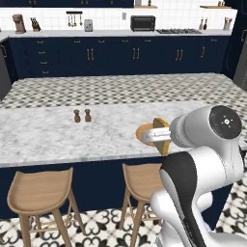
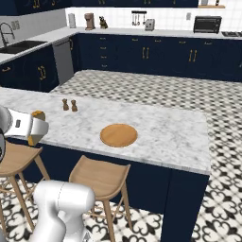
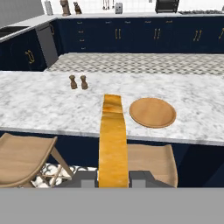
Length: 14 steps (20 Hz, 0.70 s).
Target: Start the toaster. Once the lever pops up, take the bread to the plate on the dining counter.
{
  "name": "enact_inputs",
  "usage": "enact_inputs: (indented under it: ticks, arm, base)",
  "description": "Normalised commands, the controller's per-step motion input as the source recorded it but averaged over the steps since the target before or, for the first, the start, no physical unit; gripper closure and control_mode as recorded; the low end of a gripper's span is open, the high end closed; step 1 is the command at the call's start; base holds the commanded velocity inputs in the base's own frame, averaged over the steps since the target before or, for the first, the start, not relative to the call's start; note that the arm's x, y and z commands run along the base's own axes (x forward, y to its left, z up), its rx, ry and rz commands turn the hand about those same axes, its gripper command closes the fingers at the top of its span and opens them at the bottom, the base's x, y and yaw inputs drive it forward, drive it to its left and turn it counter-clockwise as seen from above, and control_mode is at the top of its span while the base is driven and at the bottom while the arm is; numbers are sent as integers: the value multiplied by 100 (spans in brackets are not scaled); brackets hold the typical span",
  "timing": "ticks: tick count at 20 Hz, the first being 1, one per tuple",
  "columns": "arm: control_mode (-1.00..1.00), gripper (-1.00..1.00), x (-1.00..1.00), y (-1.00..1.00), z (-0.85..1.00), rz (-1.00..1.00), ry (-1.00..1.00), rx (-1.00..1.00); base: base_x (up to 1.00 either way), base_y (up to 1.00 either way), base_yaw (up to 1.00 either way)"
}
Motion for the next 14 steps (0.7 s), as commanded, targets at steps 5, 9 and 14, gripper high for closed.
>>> enact_inputs:
  ticks: [5,9,14]
  arm:
    - [100,100,0,0,0,0,0,0]
    - [100,100,0,0,0,0,0,0]
    - [100,100,0,0,0,0,0,0]
  base:
    - [62,0,-4]
    - [89,16,-11]
    - [44,11,-5]
